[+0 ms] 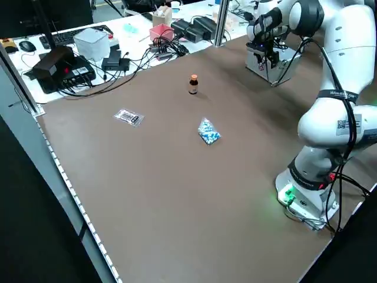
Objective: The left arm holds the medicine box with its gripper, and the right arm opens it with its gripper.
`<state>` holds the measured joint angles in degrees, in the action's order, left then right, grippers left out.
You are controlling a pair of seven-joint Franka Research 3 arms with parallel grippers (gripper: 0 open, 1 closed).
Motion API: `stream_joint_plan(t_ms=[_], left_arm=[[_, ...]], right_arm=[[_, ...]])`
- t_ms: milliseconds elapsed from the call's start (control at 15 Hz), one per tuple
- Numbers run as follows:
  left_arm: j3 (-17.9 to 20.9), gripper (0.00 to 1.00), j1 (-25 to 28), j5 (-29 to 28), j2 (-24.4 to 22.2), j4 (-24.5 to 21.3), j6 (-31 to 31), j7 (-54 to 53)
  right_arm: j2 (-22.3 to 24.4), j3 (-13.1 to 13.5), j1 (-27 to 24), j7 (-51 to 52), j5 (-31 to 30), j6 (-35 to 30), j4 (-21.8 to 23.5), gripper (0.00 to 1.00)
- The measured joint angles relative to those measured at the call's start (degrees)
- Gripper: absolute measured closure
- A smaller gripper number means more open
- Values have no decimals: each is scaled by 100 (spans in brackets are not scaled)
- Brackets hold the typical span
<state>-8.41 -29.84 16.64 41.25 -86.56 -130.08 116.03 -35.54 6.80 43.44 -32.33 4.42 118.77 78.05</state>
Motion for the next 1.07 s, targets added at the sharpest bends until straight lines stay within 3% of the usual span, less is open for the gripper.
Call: stream_joint_plan(t_ms=[200, 333, 467, 1067], left_arm=[[49, 41, 0, -1, 12, 34, -81, 125], [76, 58, 2, -1, 31, 68, -170, 147], [94, 70, 2, -1, 54, 100, -204, 159], [94, 70, 0, -3, 54, 100, -204, 170]], right_arm=[[-2, 1, -69, 4, 0, -2, -2, 35], [-3, -1, -73, 2, 2, -3, -3, 50], [-4, -2, -75, -5, 21, -5, -4, 50], [-9, -7, -106, -7, 617, -19, -5, 51]])
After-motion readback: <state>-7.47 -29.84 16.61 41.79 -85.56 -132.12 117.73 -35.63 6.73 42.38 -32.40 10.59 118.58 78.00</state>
